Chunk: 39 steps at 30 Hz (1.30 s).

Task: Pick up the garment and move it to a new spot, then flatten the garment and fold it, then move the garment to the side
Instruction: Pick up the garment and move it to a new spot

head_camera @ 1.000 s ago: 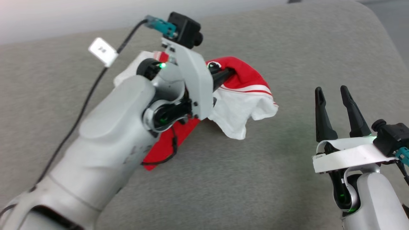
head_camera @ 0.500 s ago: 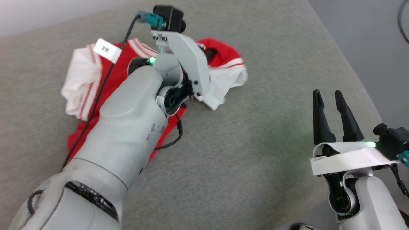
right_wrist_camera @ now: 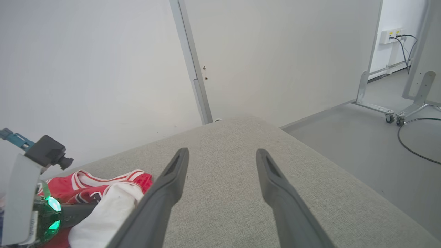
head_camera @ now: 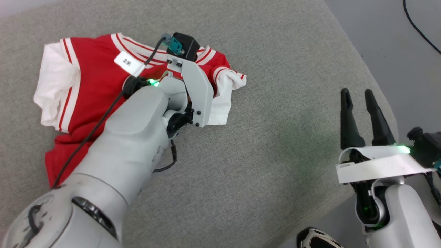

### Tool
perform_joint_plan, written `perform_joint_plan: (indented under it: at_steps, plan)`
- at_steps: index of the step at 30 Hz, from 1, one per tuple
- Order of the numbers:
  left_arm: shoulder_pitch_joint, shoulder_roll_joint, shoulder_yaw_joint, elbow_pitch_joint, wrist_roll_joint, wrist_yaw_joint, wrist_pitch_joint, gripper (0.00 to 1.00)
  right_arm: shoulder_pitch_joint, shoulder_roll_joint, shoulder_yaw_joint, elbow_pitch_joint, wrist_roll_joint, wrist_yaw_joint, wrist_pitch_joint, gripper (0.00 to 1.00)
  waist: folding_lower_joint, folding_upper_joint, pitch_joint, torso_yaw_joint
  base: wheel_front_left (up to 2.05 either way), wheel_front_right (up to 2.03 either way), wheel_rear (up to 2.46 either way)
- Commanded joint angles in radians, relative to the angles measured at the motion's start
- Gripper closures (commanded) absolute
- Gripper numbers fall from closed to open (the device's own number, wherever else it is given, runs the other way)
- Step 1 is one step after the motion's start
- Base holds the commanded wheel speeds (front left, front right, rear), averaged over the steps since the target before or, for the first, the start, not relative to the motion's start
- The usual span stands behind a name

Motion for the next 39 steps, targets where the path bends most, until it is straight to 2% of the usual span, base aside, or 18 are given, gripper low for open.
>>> perform_joint_plan:
  at_steps: [1, 5, 8, 13, 21, 25, 35, 38, 39]
  plan:
    - [0.022, 0.039, -0.010, 0.019, 0.003, 0.006, 0.002, 0.00, -0.009, 0.003, 0.008, 0.003, -0.006, -0.001, -0.001, 0.00, 0.0000, -0.0001, -0.005, 0.001, 0.00, 0.00, 0.00]
    - [-0.011, 0.047, -0.054, -0.072, -0.002, 0.006, 0.001, 0.00, -0.015, 0.002, -0.008, 0.010, -0.038, -0.001, -0.001, 0.00, 0.0000, -0.0001, -0.030, 0.063, 0.00, 0.00, 0.00]
    - [-0.025, 0.040, -0.042, -0.140, -0.064, 0.005, 0.008, 0.00, -0.001, 0.002, -0.031, 0.018, -0.085, -0.001, -0.001, 0.00, 0.0000, -0.0001, -0.070, 0.137, 0.00, 0.00, 0.00]
    - [-0.015, 0.064, -0.051, -0.247, -0.123, 0.004, -0.037, 0.00, 0.016, 0.001, -0.048, 0.028, -0.160, -0.001, -0.001, 0.00, 0.0000, -0.0001, -0.141, 0.252, 0.00, 0.00, 0.00]
    - [0.125, 0.166, -0.123, -0.425, -0.173, 0.004, -0.107, 0.00, 0.057, -0.019, -0.073, 0.057, -0.245, -0.001, -0.001, 0.00, 0.0000, -0.0001, -0.246, 0.392, 0.00, 0.00, 0.00]
    - [0.222, 0.225, -0.145, -0.480, -0.175, 0.004, -0.195, 0.00, 0.087, -0.047, -0.095, 0.068, -0.258, -0.001, -0.001, 0.00, 0.0000, -0.0001, -0.276, 0.449, 0.00, 0.00, 0.00]
    - [0.505, 0.301, -0.086, -0.515, -0.199, 0.018, -0.502, 0.00, 0.188, -0.118, -0.157, 0.092, -0.268, -0.001, -0.001, 0.00, 0.0000, -0.0001, -0.351, 0.559, 0.00, 0.00, 0.00]
    - [0.586, 0.330, -0.019, -0.538, -0.176, 0.036, -0.531, 0.00, 0.220, -0.137, -0.177, 0.096, -0.267, -0.001, -0.001, 0.00, 0.0000, -0.0001, -0.371, 0.579, 0.00, 0.00, 0.00]
    - [0.609, 0.337, 0.036, -0.560, -0.157, 0.044, -0.533, 0.00, 0.230, -0.141, -0.187, 0.095, -0.265, -0.001, -0.001, 0.00, 0.0000, -0.0001, -0.374, 0.586, 0.00, 0.00, 0.00]
